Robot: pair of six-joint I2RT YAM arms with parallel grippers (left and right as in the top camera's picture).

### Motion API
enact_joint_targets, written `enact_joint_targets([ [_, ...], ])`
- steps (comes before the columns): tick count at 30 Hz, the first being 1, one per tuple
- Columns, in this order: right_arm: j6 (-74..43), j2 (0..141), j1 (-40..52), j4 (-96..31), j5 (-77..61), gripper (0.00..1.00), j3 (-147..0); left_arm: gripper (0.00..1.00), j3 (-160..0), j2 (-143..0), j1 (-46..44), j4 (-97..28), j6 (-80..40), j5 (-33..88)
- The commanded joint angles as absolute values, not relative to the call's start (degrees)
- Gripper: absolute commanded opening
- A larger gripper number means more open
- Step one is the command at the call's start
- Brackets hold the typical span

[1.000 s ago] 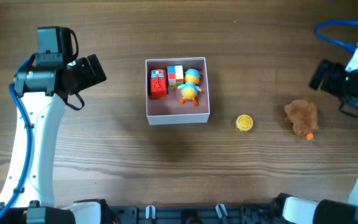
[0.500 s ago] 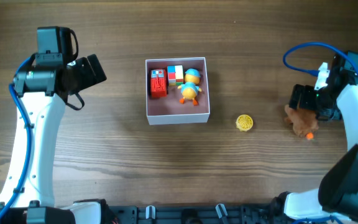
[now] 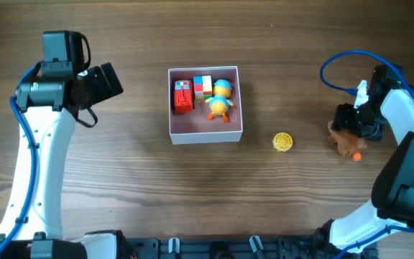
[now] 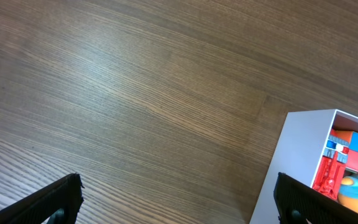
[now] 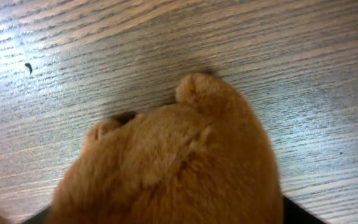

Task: Pack container
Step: 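Move right gripper to the brown plush bear and grasp it, then lower the bear into the box and open right gripper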

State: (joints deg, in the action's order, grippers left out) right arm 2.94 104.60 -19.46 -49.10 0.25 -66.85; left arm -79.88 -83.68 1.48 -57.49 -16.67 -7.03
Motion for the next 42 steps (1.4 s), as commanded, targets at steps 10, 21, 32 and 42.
enact_joint_targets([
  [10, 1.2, 105.1, -19.4, -48.9, -2.7, 0.05, -67.0, 1.00, -79.7, -84.2, 1.8, -57.8, -17.3, -7.1],
  [21, 5.1, 92.8, -4.3, -56.4, -4.0, 0.04, -80.3, 1.00, -79.7, -84.2, 1.8, -58.0, -17.3, -7.1],
  [32, 28.5, 89.0, 34.5, -47.7, -4.0, 0.04, -86.6, 1.00, -79.7, -84.2, 1.8, -58.6, -17.3, -7.1],
  [42, 36.0, 106.5, 38.3, -45.7, -7.8, 0.04, -86.6, 1.00, -79.7, -84.2, 1.8, -58.6, -17.3, -7.1],
])
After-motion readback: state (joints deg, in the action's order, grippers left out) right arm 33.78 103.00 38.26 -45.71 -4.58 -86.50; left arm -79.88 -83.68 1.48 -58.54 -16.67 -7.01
